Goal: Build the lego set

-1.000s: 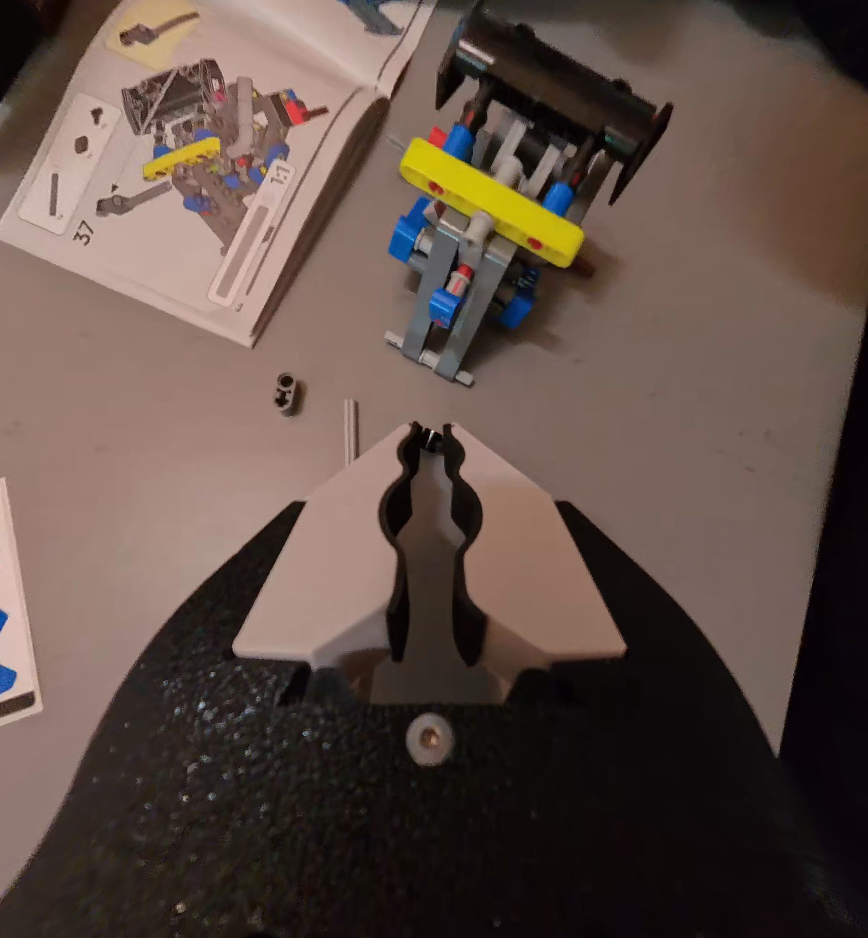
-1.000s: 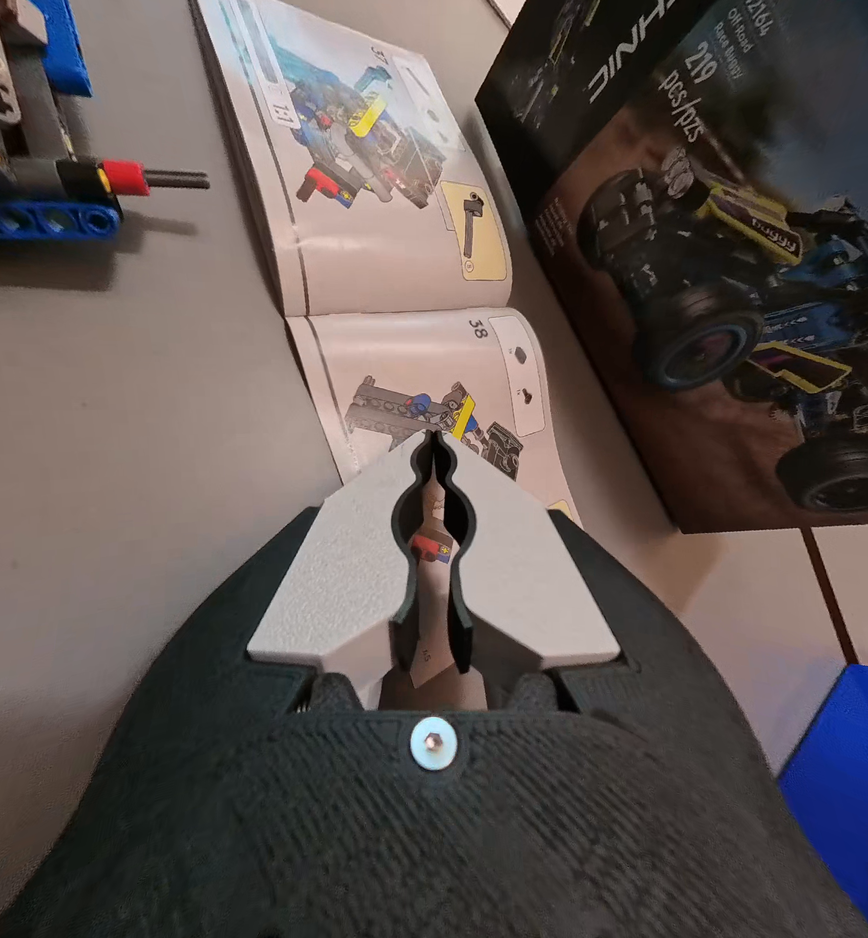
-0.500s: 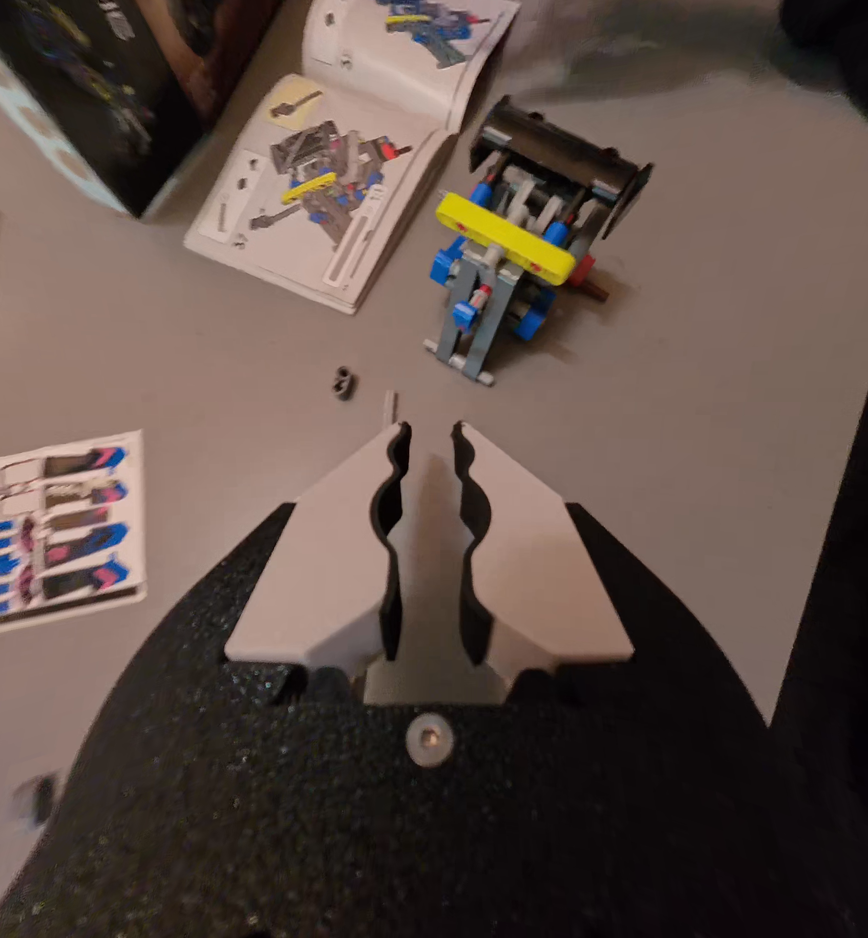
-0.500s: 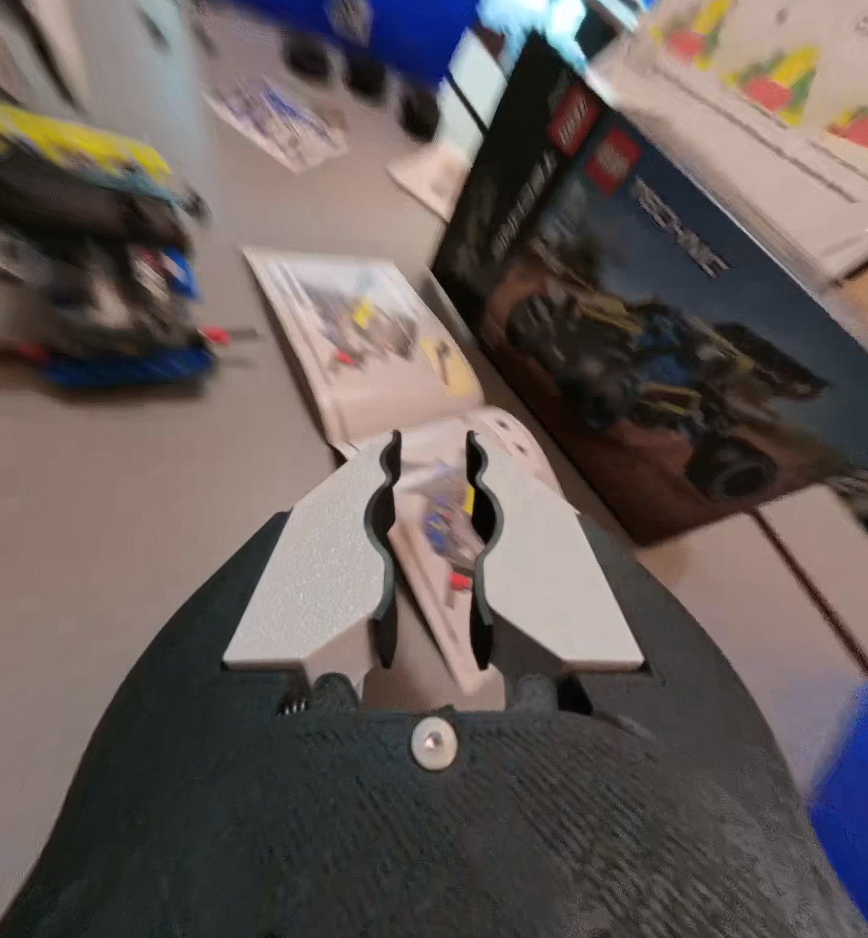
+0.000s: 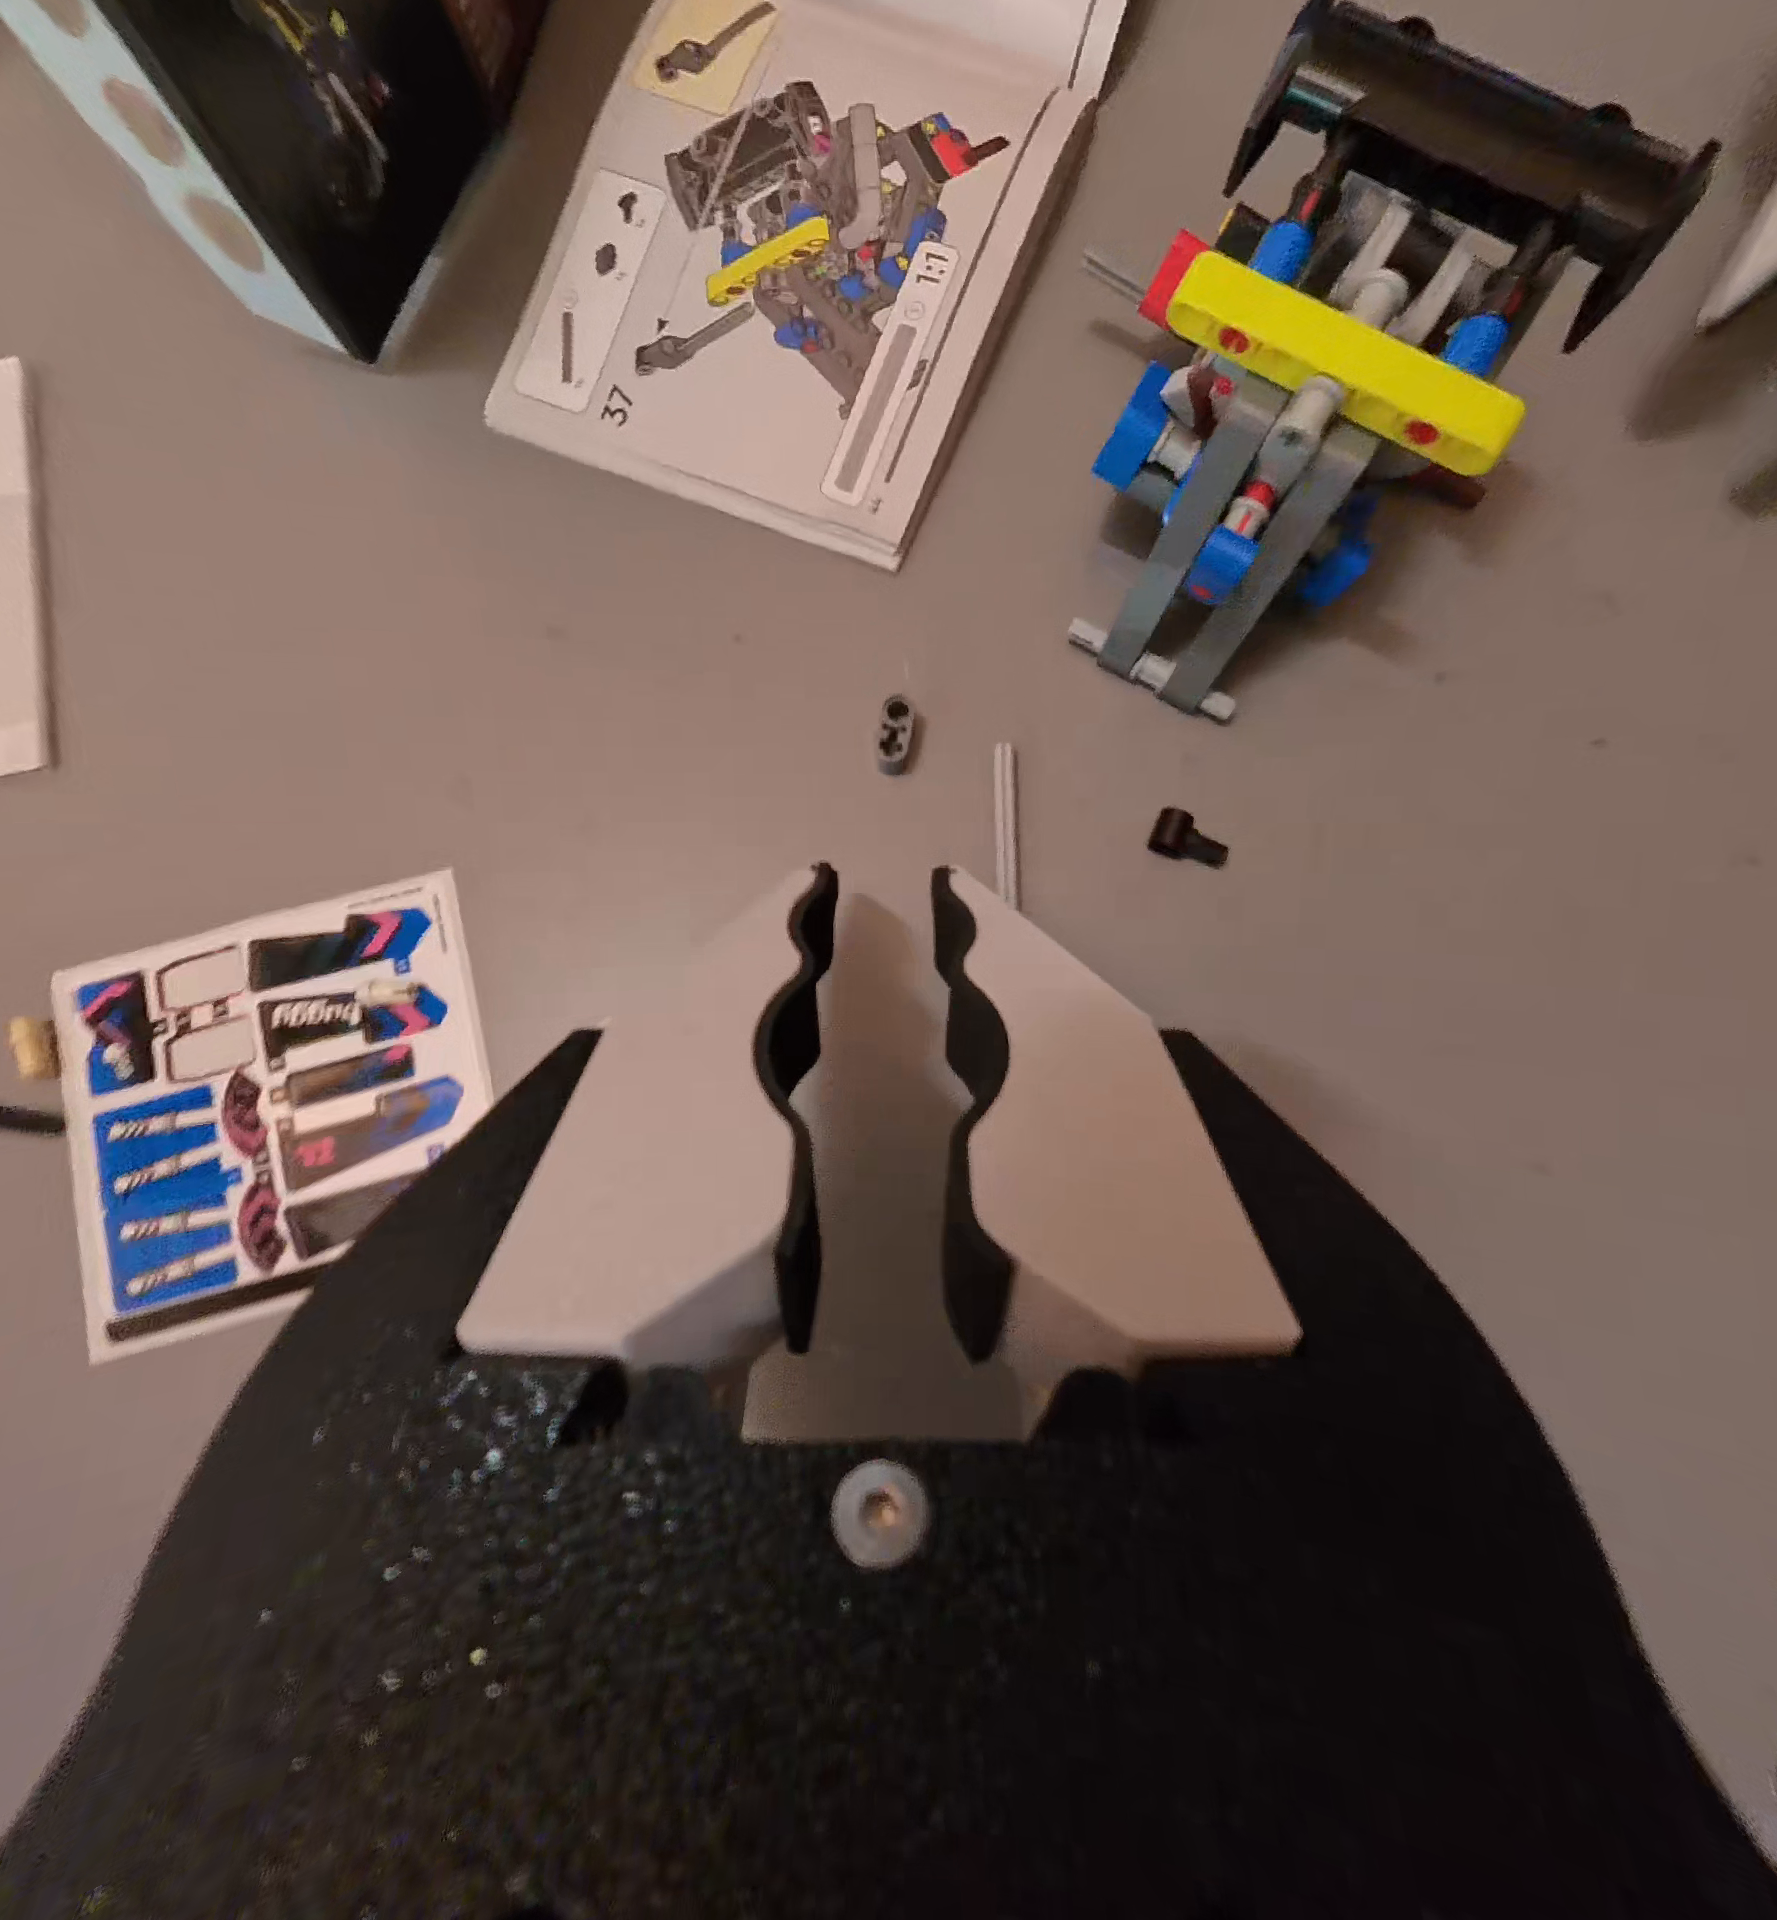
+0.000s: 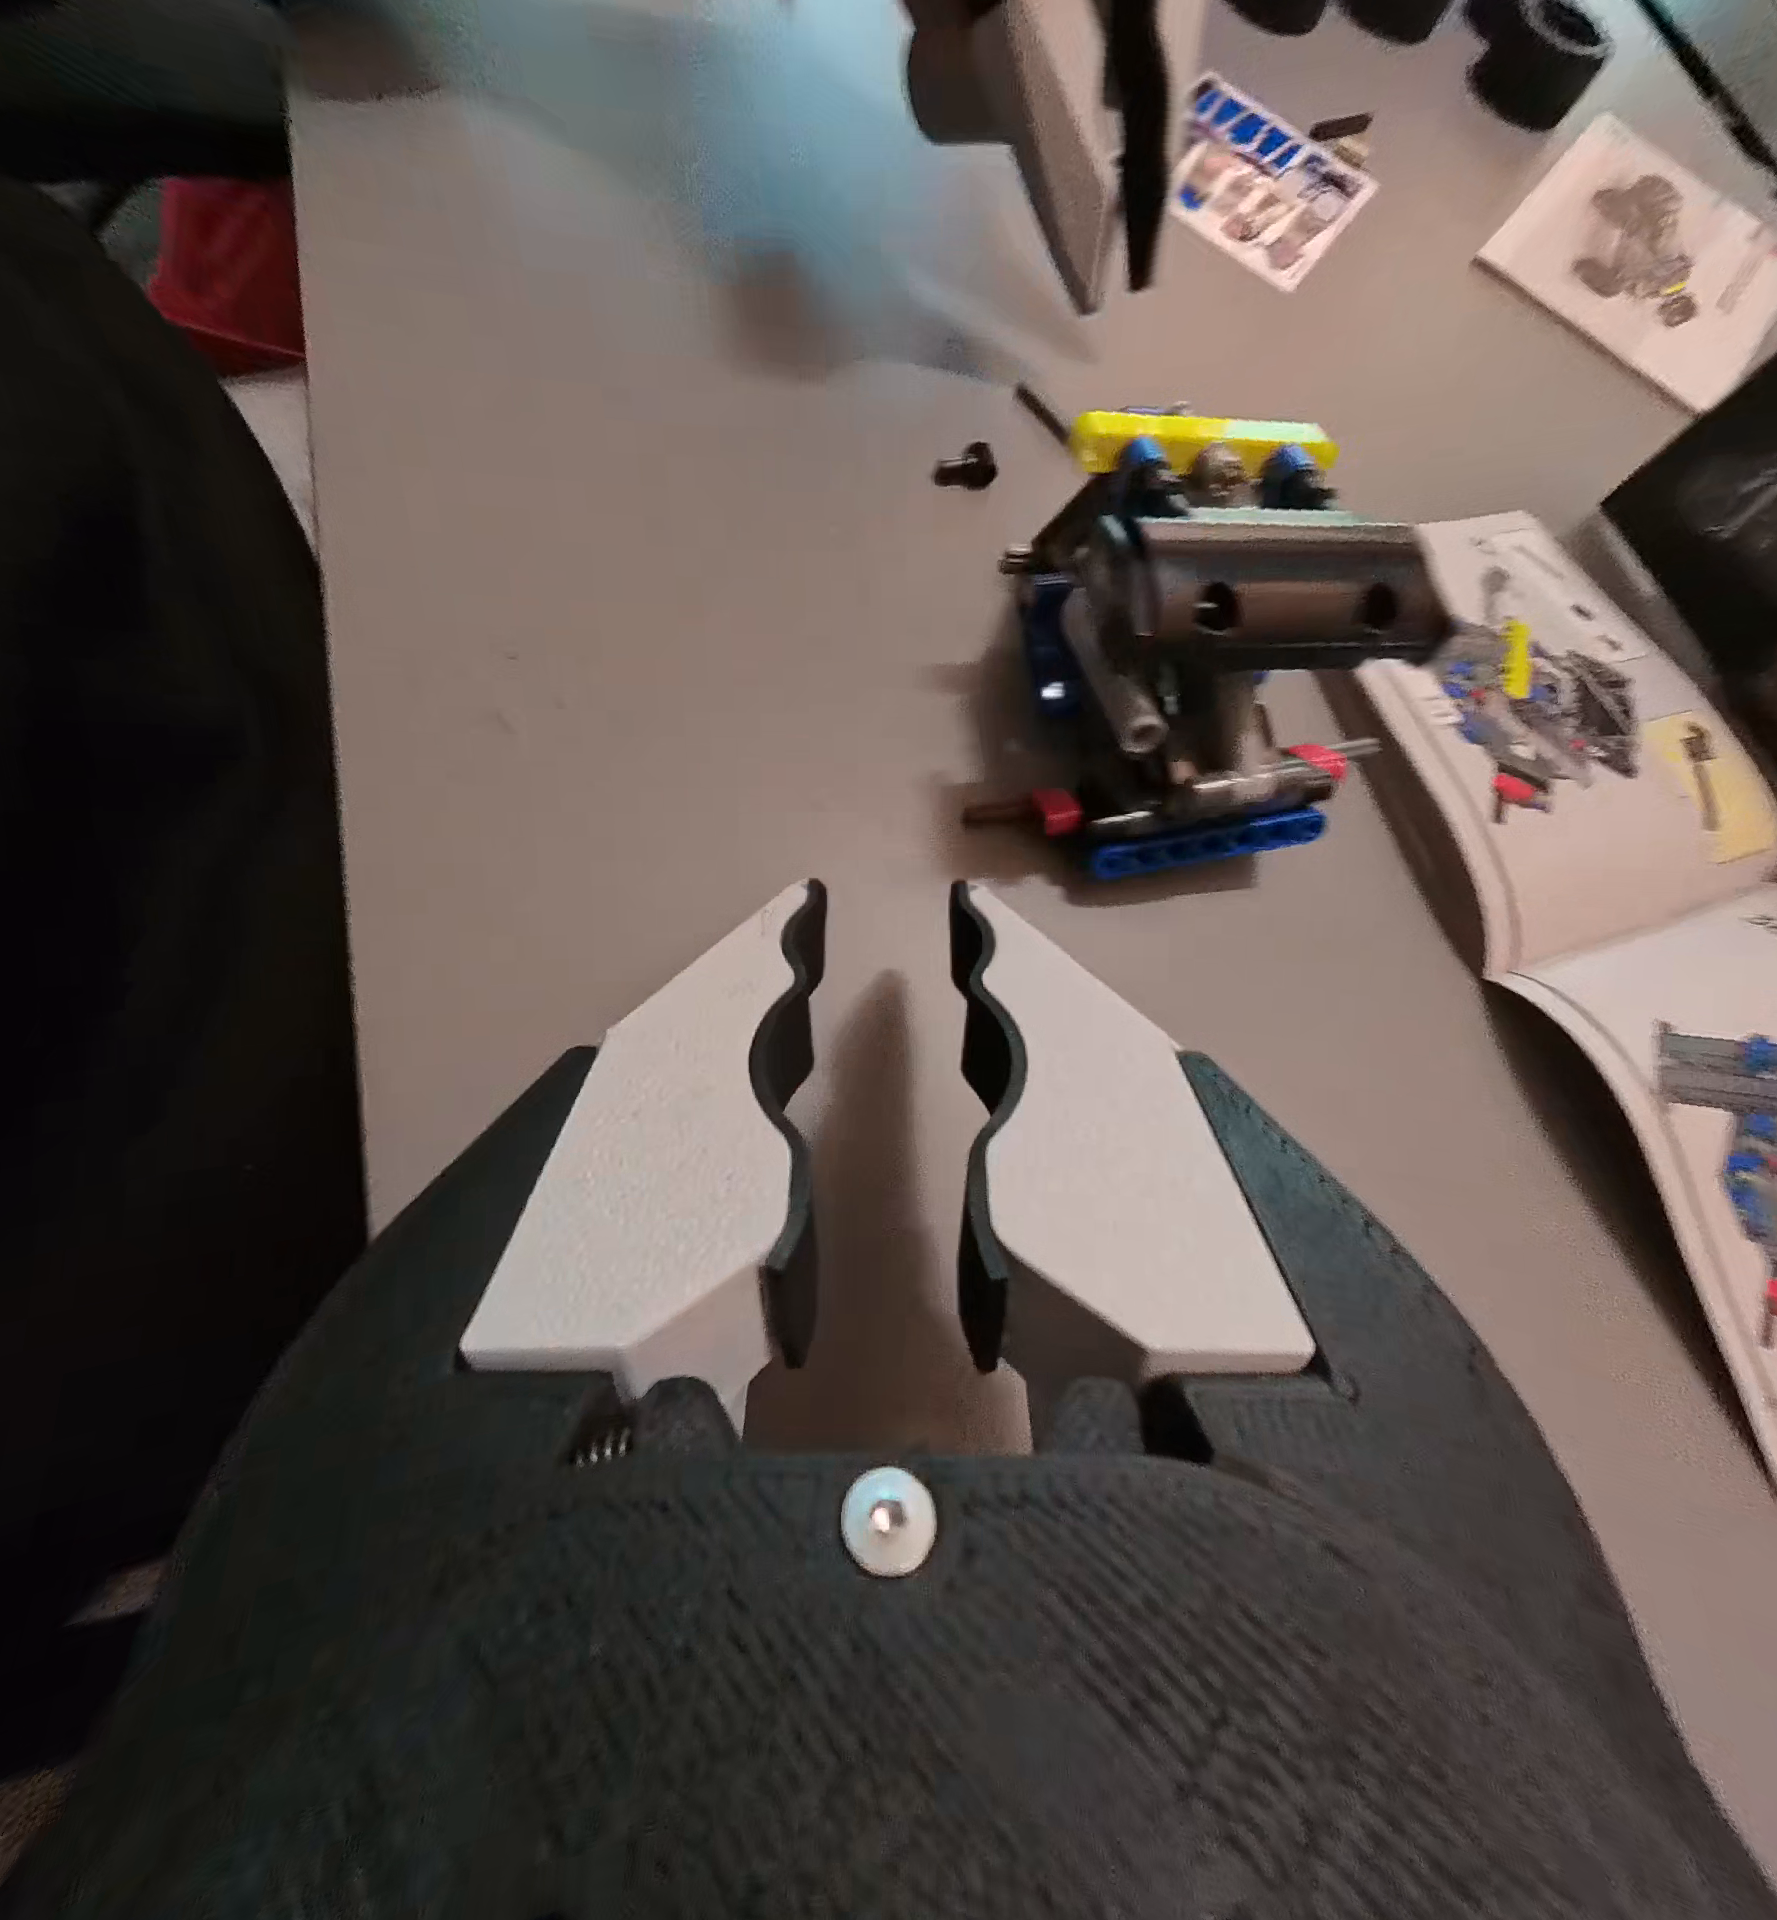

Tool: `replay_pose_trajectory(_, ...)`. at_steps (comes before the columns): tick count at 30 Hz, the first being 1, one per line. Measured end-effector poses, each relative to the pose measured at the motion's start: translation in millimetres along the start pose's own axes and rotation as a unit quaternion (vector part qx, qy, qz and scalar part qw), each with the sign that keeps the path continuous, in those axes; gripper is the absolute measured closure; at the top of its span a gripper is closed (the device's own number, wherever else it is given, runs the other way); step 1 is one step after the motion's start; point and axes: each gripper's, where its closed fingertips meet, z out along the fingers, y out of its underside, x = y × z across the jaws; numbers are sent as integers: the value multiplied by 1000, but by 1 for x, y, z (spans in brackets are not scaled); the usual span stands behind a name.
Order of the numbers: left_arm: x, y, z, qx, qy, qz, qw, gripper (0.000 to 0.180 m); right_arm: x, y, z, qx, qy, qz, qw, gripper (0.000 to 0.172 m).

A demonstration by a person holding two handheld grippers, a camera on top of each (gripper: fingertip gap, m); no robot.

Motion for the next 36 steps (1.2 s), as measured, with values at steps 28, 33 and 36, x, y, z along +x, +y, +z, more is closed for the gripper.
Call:
replay_pose_trajectory(28,12,-16,29,2,116,155,981,180,5,-75,99,19,83,74,994,160)
replay_pose_trajectory(33,14,-14,26,16,101,158,982,180,2,-74,90,35,79,78,993,160)
replay_pose_trajectory(36,15,-11,23,20,94,155,983,180,-2,-69,85,25,77,69,994,160)
